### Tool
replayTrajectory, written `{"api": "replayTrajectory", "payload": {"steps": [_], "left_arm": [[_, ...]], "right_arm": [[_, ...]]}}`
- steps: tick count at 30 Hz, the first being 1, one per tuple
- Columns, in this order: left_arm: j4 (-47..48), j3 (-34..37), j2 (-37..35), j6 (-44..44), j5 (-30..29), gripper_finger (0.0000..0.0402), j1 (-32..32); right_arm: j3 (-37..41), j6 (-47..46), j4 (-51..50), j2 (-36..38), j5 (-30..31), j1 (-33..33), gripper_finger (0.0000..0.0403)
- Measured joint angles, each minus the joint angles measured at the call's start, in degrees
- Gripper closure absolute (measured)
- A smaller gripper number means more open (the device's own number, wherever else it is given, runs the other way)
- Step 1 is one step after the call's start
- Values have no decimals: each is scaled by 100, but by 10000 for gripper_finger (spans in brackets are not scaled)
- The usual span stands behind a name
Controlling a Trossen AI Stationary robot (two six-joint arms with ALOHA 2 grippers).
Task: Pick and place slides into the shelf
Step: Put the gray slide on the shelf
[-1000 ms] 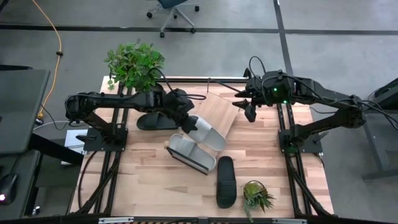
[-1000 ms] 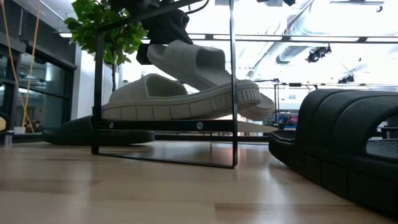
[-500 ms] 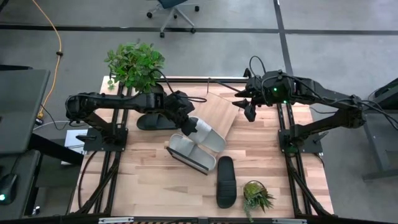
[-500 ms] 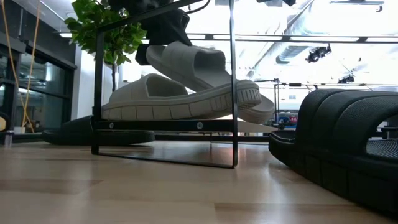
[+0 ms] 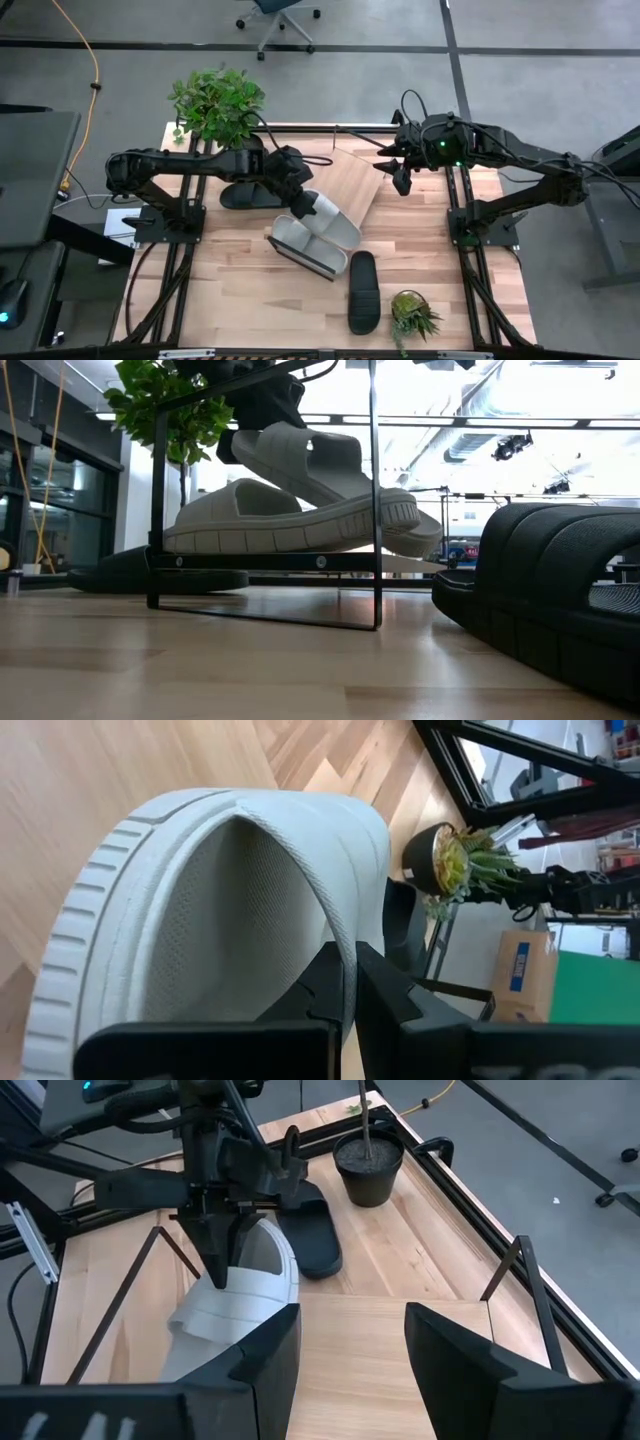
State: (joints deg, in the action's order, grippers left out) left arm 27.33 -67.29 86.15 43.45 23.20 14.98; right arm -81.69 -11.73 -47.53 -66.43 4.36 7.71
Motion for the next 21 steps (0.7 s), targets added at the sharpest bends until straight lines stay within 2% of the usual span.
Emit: {"api": "replayTrajectory", "payload": {"steps": [21], "left_arm": [[57,-7,208,-152,-317,401,0]], "right_arm": [[0,0,51,-2,0,-1,231]]}}
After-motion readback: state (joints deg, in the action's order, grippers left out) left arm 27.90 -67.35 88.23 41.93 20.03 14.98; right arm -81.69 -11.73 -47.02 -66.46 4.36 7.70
